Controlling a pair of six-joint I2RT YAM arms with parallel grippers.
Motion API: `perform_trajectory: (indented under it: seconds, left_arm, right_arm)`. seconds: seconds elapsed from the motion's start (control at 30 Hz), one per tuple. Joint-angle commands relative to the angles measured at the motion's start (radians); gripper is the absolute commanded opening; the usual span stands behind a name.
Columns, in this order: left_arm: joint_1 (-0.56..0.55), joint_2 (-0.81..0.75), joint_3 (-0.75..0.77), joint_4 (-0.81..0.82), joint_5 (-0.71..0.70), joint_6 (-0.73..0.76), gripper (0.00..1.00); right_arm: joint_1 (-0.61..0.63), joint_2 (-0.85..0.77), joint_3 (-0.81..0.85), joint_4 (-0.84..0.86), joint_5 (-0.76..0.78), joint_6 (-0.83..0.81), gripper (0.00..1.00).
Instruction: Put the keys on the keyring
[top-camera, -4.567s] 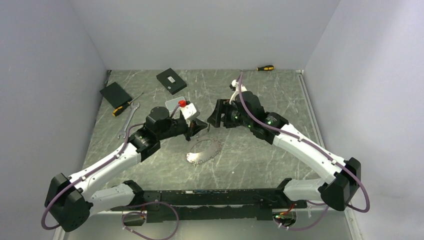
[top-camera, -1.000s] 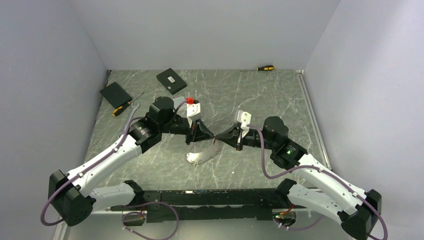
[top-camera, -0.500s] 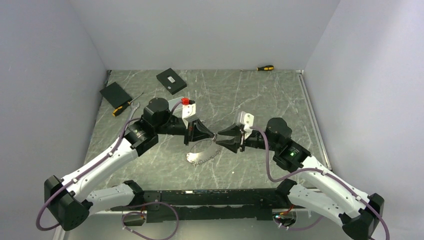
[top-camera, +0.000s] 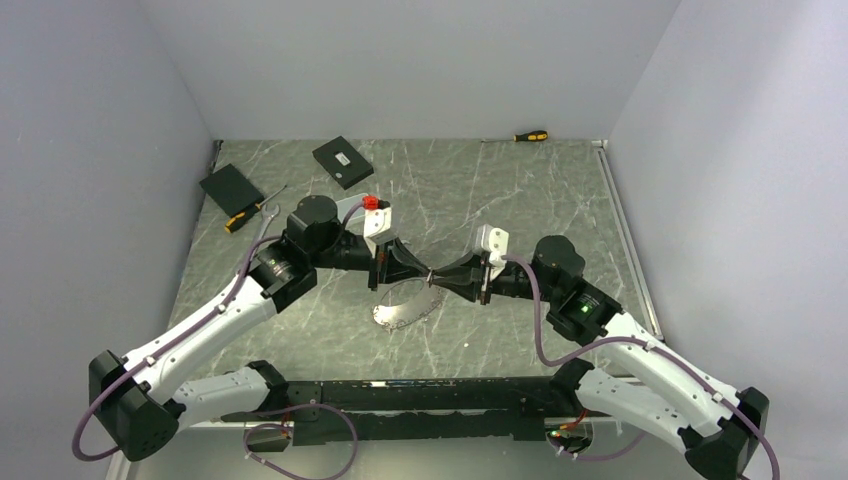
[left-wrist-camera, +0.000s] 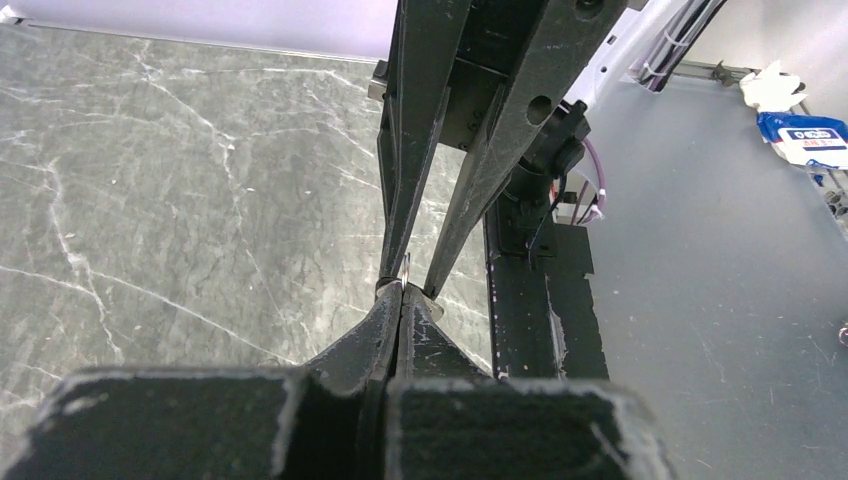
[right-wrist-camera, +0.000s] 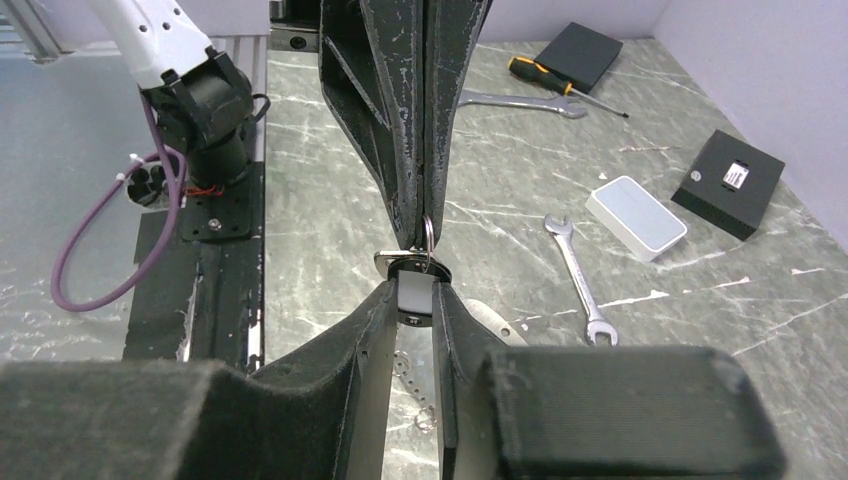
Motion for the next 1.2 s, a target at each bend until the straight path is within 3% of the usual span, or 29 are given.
perform_trajectory:
  seconds: [0.0,0.9,1.17]
  left_arm:
    - [-0.007,0.007,0.007,0.039,0.033,-0.004,0.00]
    - [-0.020,0.025,-0.003,0.032,0.028,-0.003,0.00]
    - [-0.020,0.008,-0.012,0.034,0.009,0.001,0.00]
  right_arm:
    - [0.003,-0.001,0.025,0.050,-0.023,-0.001,0.23]
    - [0.003,-0.010,0.043,0.041,-0.014,0.011,0.16]
    - [0.003,-0.018,0.053,0.010,0.008,0.008,0.18]
